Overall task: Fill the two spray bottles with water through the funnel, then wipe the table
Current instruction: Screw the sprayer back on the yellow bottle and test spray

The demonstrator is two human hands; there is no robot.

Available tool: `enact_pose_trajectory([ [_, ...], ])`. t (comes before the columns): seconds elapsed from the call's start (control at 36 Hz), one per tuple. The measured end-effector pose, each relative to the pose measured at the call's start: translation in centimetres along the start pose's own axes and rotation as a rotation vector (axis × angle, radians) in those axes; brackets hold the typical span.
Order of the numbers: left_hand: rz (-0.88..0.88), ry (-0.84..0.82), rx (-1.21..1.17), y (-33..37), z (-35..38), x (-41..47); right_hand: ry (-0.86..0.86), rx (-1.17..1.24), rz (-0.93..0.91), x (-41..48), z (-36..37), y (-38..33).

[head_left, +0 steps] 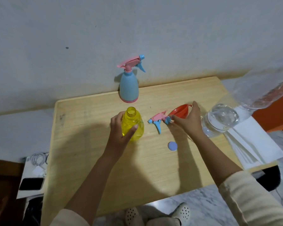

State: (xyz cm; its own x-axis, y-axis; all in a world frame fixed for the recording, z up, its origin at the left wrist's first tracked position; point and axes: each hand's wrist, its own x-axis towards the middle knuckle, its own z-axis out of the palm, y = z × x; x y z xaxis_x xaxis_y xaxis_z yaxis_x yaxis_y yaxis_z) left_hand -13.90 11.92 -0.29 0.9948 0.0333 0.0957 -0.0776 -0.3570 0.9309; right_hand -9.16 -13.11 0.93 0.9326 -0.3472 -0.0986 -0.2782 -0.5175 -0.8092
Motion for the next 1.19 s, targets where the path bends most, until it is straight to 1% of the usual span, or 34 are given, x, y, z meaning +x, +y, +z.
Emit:
enact_pose_trajectory([
  [0.06, -0.001, 0.0, -0.009, 0.0, 0.1, 0.0, 0.102, -0.049, -0.094, -1.1, 0.1, -0.1],
  [0.11, -0.003, -0.001, -0.007, 0.1, 0.1, -0.1, 0.191, -0.037, -0.232, -2.4, 0.5, -0.3],
  [0.17, 0.002, 0.002, -0.004, 0.0, 0.2, -0.1, 0.188, 0.002, -0.366, -3.5, 1.2, -0.3],
  [0.22, -0.001, -0.004, -0.012, 0.0, 0.1, -0.2, 0.121, -0.038, -0.445, -4.1, 2.3, -0.2],
  [0.28, -0.005, -0.014, -0.012, 0.0, 0.1, -0.1, 0.031, -0.129, -0.445, -3.9, 3.4, -0.3],
  [0.36, -0.009, -0.034, -0.004, -0.1, -0.1, -0.1, -0.085, -0.278, -0.371, -2.8, 4.7, -0.1],
  [0.5, 0.008, -0.044, -0.007, -0.4, -0.1, -0.2, -0.109, -0.516, -0.285, -1.0, 6.4, 0.0],
  [0.56, 0.005, -0.047, -0.011, -0.4, -0.1, -0.2, -0.162, -0.595, -0.27, -0.5, 6.6, -0.2],
  [0.61, 0.005, -0.049, -0.014, -0.4, -0.2, -0.2, -0.228, -0.602, -0.264, 0.2, 6.4, -0.4],
  [0.67, 0.001, -0.057, -0.015, -0.5, -0.3, -0.1, -0.276, -0.569, -0.225, 0.8, 5.9, -0.6],
  [0.72, 0.002, -0.063, -0.013, -0.5, -0.4, 0.0, -0.283, -0.542, -0.2, 0.9, 5.4, -0.8],
  [0.92, 0.0, -0.068, -0.031, -0.4, -0.5, 0.2, -0.21, -0.411, -0.194, -0.4, 4.7, -0.5],
  [1.06, -0.025, -0.064, -0.088, -0.2, -0.4, 0.3, -0.008, -0.069, -0.248, -1.8, 3.5, -3.1],
  [1.19, 0.017, -0.054, -0.042, -0.7, -0.4, 0.0, 0.051, 0.312, -0.235, -2.5, 1.2, -8.6],
])
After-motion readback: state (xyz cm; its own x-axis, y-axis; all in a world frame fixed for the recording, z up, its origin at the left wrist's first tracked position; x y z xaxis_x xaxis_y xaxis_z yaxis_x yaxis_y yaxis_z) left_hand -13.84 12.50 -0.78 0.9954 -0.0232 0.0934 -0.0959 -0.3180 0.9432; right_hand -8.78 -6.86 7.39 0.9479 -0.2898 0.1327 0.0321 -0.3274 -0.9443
